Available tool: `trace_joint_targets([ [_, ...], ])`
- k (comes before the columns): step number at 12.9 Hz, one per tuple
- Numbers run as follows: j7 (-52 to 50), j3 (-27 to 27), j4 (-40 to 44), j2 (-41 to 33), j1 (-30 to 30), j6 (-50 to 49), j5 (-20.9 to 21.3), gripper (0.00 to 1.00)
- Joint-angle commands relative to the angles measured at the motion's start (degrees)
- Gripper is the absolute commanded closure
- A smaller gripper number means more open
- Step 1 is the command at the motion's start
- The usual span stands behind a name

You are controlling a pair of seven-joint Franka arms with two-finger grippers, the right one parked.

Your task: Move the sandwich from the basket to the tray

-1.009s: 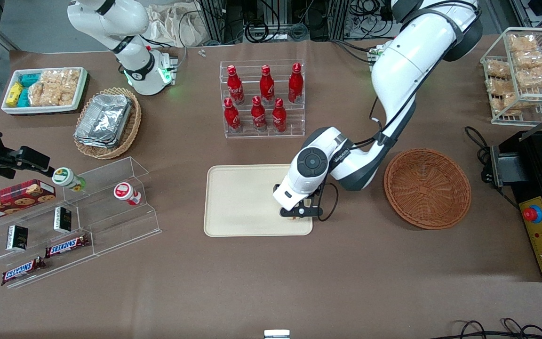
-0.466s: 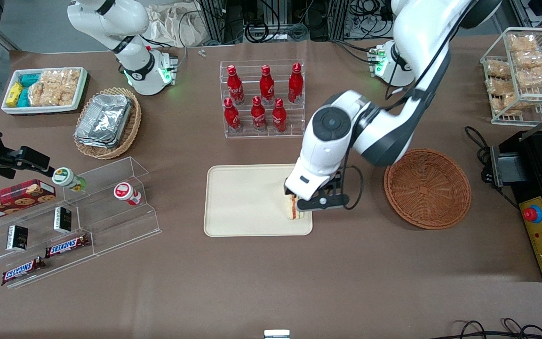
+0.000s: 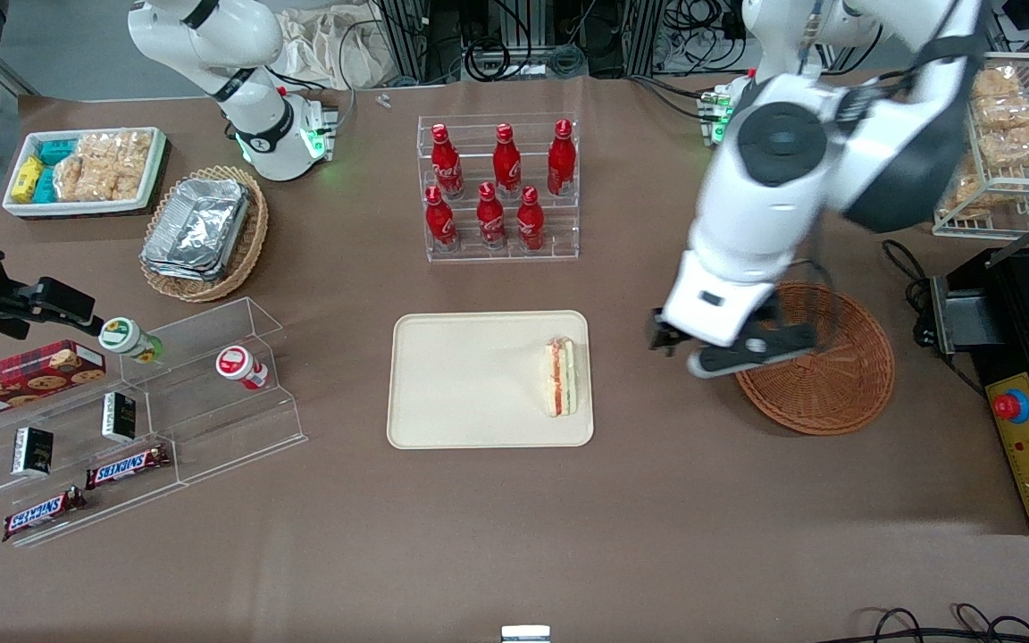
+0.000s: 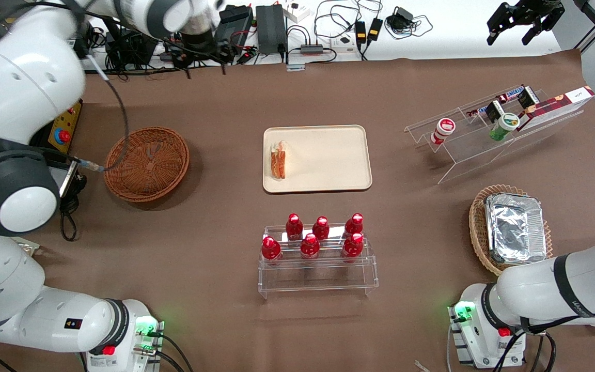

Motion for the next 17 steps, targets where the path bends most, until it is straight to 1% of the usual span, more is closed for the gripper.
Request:
trace_joint_targets([
  [1,10.41,3.49,-2.41,-4.83,3.21,-3.64,-3.84,0.0],
  [4,21.4,10.78,-4.24,-8.6,3.21,-7.17,-5.59,0.0],
  [7,31.69,17.12,-10.91,-13.87,3.3,-6.57,-8.14,0.0],
  [10,43.38,23.18,-15.31,-16.78,3.3,-5.95,-11.21,0.0],
  [12,46.3,24.95,-17.69,-17.66,3.3,-3.93,-11.22,0.0],
  [15,47.53,25.13,-13.85,-15.05,3.3,-5.76,-10.61,0.0],
  [17,48.77,25.13,-12.26,-14.16,3.38,-6.64,-11.22,0.0],
])
